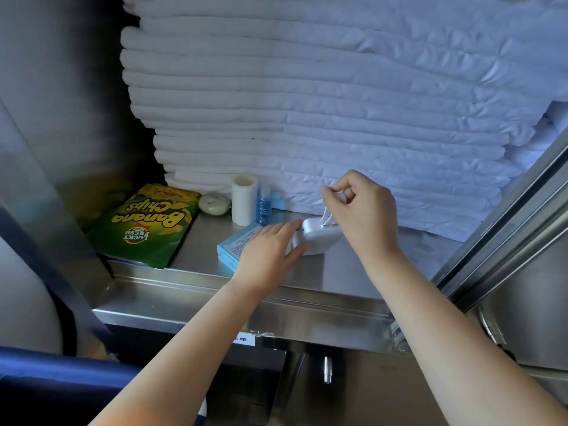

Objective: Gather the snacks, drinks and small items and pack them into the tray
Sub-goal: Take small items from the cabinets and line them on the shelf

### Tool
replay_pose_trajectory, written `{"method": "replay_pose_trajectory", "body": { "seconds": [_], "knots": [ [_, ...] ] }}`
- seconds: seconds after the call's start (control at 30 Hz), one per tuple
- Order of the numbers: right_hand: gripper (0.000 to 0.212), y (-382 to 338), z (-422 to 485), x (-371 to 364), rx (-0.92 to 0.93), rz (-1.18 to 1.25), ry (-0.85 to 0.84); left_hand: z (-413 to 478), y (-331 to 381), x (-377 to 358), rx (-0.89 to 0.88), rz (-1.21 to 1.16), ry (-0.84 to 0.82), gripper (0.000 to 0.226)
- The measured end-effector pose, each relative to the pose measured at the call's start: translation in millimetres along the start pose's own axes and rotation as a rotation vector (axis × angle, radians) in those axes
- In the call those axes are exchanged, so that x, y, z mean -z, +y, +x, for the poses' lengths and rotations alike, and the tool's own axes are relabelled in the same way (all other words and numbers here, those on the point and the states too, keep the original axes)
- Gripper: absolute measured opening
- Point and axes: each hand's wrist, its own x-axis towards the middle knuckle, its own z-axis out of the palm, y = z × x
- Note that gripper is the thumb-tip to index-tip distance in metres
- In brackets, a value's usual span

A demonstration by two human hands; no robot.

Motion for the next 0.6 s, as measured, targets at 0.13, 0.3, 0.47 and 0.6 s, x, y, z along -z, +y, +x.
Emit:
{"method": "replay_pose_trajectory", "body": {
  "seconds": [0.13, 0.3, 0.47, 0.6],
  "knots": [
    [0.023, 3, 10, -7, -0.03, 0.076, -0.073, 11, 1, 1, 0.078, -0.061, -0.008, 0.033],
    [0.05, 17, -13, -13, 0.018, 0.11, -0.153, 16, 1, 1, 0.139, -0.114, -0.045, 0.038],
    [0.077, 33, -54, -35, 0.044, 0.032, -0.048, 17, 0, 0, 0.139, -0.156, -0.04, 0.037],
    [0.092, 40, -72, -56, -0.057, 0.08, -0.134, 18, 1, 2, 0.135, -0.133, -0.052, 0.036]
  ]
}}
